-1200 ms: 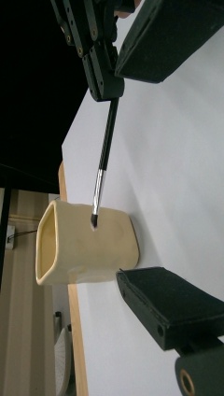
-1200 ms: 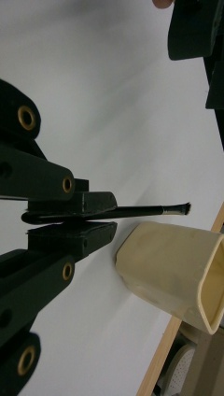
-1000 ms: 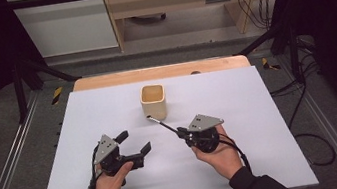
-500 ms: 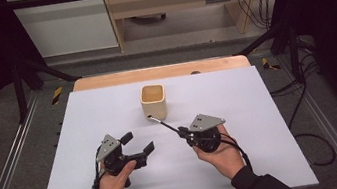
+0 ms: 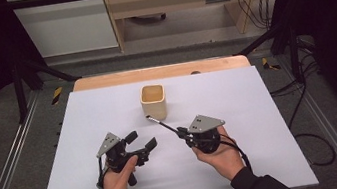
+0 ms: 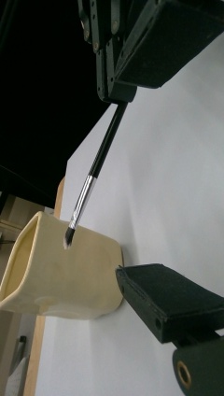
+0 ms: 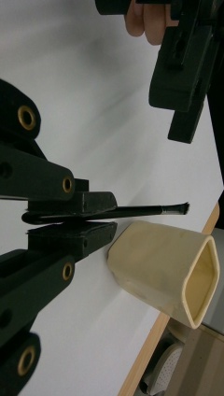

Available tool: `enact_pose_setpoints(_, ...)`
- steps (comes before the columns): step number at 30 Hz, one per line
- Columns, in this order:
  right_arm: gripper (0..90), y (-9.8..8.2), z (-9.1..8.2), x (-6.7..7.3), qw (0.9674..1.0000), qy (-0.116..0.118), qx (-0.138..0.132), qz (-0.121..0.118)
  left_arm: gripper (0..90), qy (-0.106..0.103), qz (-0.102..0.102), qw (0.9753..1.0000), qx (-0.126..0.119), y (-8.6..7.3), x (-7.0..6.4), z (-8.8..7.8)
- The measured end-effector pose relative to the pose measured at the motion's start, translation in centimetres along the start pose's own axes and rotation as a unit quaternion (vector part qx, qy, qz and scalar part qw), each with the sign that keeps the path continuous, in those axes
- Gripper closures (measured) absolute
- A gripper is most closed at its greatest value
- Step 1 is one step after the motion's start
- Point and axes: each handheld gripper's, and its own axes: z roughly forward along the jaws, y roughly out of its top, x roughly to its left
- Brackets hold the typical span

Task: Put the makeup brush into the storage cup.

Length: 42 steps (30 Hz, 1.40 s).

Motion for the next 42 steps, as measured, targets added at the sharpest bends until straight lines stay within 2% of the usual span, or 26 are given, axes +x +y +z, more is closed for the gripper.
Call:
enact_pose_setpoints(5, 84.1, 0.0, 0.1, 0.0, 1.0, 0.002, 0.002, -0.001, 6.3, -0.001, -0.007, 1.0, 0.001, 0.0, 0.0, 0.3)
enact_pose_setpoints(13, 84.1, 0.3, 0.0, 0.1, 1.0, 0.003, -0.006, -0.002, 6.3, -0.012, -0.032, 0.9994, -0.005, 0.0, 0.1, 0.6)
enact_pose_setpoints(16, 84.1, 0.5, 0.0, 0.3, 1.0, 0.003, -0.008, -0.004, 6.4, -0.015, -0.033, 0.9993, -0.005, 0.0, 0.1, 0.6)
enact_pose_setpoints(22, 84.1, 0.8, 0.0, 0.6, 0.9999, 0.006, -0.013, -0.007, 6.5, -0.025, -0.058, 0.998, -0.012, 0.1, 0.1, 0.6)
enact_pose_setpoints(26, 84.1, 0.9, 0.0, 0.7, 0.9998, 0.005, -0.016, -0.01, 6.6, -0.034, -0.081, 0.996, -0.017, 0.1, 0.2, 0.6)
enact_pose_setpoints(30, 84.1, 1.0, 0.0, 0.8, 0.9998, 0.006, -0.018, -0.01, 6.8, -0.032, -0.083, 0.9959, -0.017, 0.1, 0.4, 0.7)
enact_pose_setpoints(33, 84.1, 1.0, 0.1, 0.8, 0.9998, 0.006, -0.019, -0.009, 6.8, -0.035, -0.096, 0.9946, -0.02, 0.0, 0.5, 0.9)
enact_pose_setpoints(40, 84.1, 1.1, -0.1, 0.8, 0.9997, 0.005, -0.022, -0.009, 7.1, -0.037, -0.107, 0.9933, -0.026, 0.1, 0.4, 0.9)
enact_pose_setpoints(42, 84.1, 1.2, -0.1, 0.8, 0.9997, 0.006, -0.022, -0.01, 7.5, -0.042, -0.117, 0.992, -0.027, 0.1, 0.4, 0.9)
